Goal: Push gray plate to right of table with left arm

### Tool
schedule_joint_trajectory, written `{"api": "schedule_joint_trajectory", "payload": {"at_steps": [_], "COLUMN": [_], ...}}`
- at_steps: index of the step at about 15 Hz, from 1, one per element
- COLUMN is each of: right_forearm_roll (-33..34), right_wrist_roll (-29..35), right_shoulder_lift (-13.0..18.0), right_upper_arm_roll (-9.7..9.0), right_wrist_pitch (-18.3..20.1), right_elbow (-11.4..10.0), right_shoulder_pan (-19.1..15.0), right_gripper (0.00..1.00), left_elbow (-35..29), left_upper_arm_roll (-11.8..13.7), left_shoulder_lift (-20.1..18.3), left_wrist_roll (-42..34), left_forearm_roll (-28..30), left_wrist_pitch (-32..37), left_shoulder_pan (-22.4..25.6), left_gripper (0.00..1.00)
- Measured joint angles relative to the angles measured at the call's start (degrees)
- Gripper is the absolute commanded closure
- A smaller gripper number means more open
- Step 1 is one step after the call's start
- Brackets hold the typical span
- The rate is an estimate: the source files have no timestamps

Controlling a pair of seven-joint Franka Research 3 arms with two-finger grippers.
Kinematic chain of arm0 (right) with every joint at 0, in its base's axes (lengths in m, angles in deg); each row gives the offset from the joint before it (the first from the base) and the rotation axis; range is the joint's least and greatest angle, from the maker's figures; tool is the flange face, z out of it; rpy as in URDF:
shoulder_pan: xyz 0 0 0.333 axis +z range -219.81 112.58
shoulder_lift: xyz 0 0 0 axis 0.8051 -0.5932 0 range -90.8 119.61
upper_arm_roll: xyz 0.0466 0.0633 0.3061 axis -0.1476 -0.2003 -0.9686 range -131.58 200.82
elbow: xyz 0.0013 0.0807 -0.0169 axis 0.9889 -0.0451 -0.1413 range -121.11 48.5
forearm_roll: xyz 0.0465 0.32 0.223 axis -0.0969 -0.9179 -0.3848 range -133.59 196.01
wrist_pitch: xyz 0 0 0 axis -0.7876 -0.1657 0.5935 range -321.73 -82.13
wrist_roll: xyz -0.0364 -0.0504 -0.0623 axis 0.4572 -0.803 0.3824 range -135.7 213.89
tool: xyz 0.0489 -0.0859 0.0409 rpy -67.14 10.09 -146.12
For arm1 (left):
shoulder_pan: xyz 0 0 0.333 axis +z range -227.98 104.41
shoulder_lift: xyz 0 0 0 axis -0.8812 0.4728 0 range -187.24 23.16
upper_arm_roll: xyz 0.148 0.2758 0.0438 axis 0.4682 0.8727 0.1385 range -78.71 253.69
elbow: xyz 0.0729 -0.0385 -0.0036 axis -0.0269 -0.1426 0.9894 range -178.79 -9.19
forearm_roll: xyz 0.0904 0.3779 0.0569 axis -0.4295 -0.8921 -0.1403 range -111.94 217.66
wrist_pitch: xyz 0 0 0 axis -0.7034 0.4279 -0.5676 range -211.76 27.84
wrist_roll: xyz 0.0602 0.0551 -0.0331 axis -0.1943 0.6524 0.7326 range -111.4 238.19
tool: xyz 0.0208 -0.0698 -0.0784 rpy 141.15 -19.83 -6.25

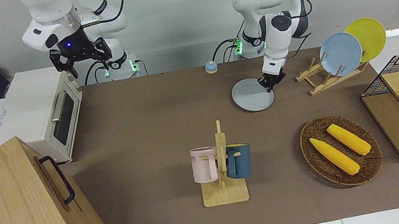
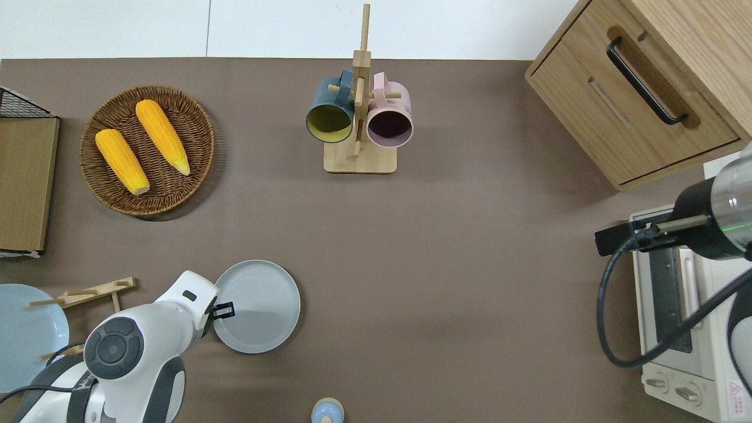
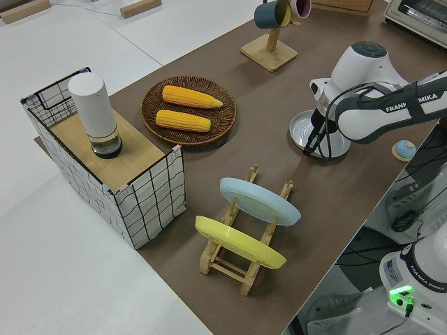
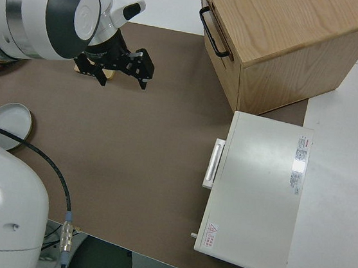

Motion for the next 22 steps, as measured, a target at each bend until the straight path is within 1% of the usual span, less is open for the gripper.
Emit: {"api": "schedule_joint_trajectory", "payload": {"at_steps": [9,11,13,15,18,22], "right_forearm_roll": [0.0,0.0,0.0,0.0,0.0,0.0], "right_wrist_roll": [0.0,0.0,0.0,0.0,0.0,0.0], "right_shoulder_lift": [0.0,0.0,0.0,0.0,0.0,0.0], "right_upper_arm_roll": [0.00,0.00,0.00,0.00,0.00,0.00], "right_wrist_pitch": [0.0,0.0,0.0,0.0,0.0,0.0], "right_elbow": [0.0,0.0,0.0,0.0,0.0,0.0], "right_shoulder_pan": [0.0,0.0,0.0,0.0,0.0,0.0], "right_gripper": [0.017,0.017,0.017,0.017,0.017,0.017], "left_elbow": [0.0,0.0,0.0,0.4,1.8,5.1], "left_upper_arm_roll": [0.0,0.0,-0.3,-0.6,-0.9,-1.2], "left_shoulder_lift": [0.0,0.0,0.0,0.4,1.9,5.0], "left_wrist_roll": [0.1,1.8,5.7,11.2,19.4,30.0], "left_forearm_roll": [0.1,0.2,0.2,0.2,0.2,0.2], "left_wrist_pitch": [0.0,0.0,-0.1,-0.4,-0.9,-1.0], "left_shoulder_pan": [0.0,-0.1,-1.3,-3.7,-8.5,-15.8], "left_gripper": [1.00,1.00,1.00,1.00,1.00,1.00]}}
